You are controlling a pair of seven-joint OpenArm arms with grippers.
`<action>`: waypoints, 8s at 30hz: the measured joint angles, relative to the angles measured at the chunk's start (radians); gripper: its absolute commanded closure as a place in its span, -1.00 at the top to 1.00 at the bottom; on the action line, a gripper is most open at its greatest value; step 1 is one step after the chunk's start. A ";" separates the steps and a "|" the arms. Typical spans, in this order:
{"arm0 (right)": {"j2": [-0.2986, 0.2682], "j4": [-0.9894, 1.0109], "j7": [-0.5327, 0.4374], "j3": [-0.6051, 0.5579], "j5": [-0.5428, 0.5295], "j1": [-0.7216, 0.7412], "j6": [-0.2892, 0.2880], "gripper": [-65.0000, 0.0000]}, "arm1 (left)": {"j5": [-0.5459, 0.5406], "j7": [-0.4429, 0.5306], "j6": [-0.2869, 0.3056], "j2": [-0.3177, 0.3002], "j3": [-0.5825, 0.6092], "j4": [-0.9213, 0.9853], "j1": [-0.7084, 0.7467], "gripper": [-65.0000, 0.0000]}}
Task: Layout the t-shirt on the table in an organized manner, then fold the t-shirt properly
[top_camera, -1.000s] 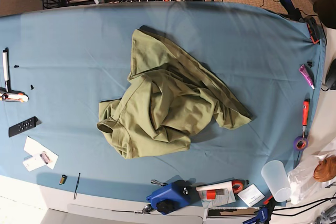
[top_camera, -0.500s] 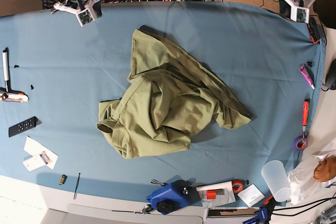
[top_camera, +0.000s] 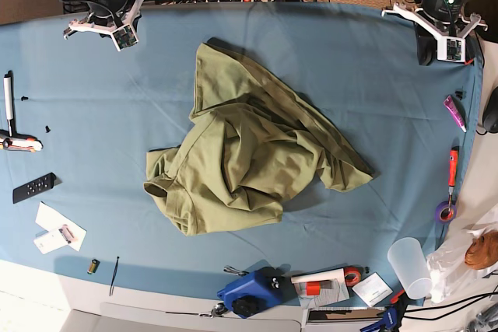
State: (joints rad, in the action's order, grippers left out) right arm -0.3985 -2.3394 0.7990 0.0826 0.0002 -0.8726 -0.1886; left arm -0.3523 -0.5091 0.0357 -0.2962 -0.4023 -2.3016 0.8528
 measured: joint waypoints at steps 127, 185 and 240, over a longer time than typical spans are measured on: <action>0.395 0.454 -0.010 -0.325 0.025 0.889 -0.140 -0.42 | 0.053 0.005 0.423 0.027 0.225 0.273 -0.335 -0.08; 0.193 0.454 0.023 0.298 -0.500 0.659 -0.422 -0.42 | -0.150 -0.168 0.301 -0.067 -0.084 0.367 -0.369 -1.00; 0.216 0.671 -0.043 -0.110 -0.257 0.851 -0.366 0.00 | -0.150 -0.171 0.300 -0.058 -0.084 0.367 -0.368 -1.00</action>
State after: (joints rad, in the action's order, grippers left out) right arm -0.1829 -1.6688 0.7555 -0.0273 -0.2569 -0.0219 -0.5549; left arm -0.5026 -0.6800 0.3359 -0.3546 -0.4858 -1.9350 0.4847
